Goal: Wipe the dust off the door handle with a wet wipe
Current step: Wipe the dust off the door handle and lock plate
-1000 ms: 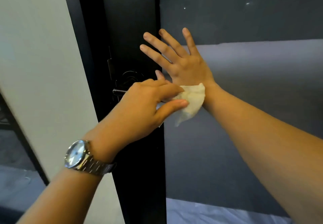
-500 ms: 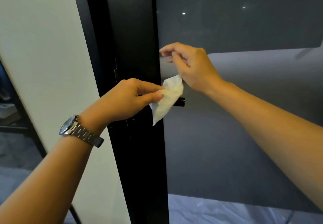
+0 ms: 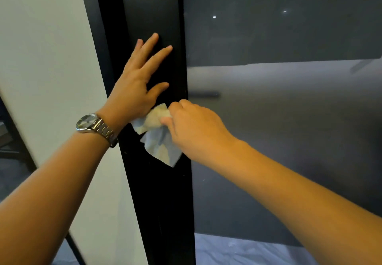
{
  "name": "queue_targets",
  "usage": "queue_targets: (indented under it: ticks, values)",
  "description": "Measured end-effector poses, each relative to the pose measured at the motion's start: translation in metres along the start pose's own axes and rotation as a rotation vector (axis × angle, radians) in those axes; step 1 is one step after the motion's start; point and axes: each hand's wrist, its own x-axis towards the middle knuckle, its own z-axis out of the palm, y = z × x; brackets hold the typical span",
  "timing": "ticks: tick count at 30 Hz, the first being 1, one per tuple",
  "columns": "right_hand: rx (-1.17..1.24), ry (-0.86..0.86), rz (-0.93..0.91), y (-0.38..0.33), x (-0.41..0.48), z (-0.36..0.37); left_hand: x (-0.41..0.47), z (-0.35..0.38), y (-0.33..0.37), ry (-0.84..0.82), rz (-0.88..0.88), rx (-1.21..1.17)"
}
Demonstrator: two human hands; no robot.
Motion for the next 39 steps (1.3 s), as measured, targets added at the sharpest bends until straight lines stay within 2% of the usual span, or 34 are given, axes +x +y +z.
queue_targets:
  ticks: [4, 6, 12, 17, 22, 27, 29, 33, 36, 39]
  values:
    - [0.037, -0.067, 0.117, 0.017, -0.014, -0.02, 0.005, 0.006, -0.011, -0.078, 0.001, -0.06]
    - [-0.055, -0.056, 0.075, 0.01, -0.017, -0.028, 0.007, 0.007, -0.013, -0.068, 0.011, -0.056]
    - [-0.126, -0.006, -0.07, -0.023, 0.007, -0.002, 0.006, 0.006, -0.016, -0.08, 0.025, -0.041]
    - [-0.013, -0.098, 0.053, 0.008, -0.006, -0.009, 0.008, 0.004, -0.019, -0.095, 0.012, -0.059]
    - [-0.067, 0.012, 0.122, -0.004, -0.007, -0.005, 0.009, 0.006, -0.02, -0.093, 0.021, -0.061]
    - [-0.101, 0.071, -0.011, -0.027, 0.011, 0.013, 0.009, 0.006, -0.021, -0.091, 0.036, -0.043]
    - [-0.022, -0.008, 0.029, -0.016, 0.01, 0.004, 0.008, 0.006, -0.022, -0.094, 0.039, -0.036]
    - [0.072, -0.271, 0.109, 0.008, 0.011, -0.018, 0.009, 0.006, -0.022, -0.097, 0.03, -0.039]
    - [0.235, -0.314, 0.228, 0.021, 0.008, -0.033, 0.01, 0.005, -0.02, -0.106, 0.021, -0.044]
    - [0.152, -0.365, 0.293, 0.033, 0.001, -0.041, 0.01, 0.003, -0.019, -0.118, 0.016, -0.057]
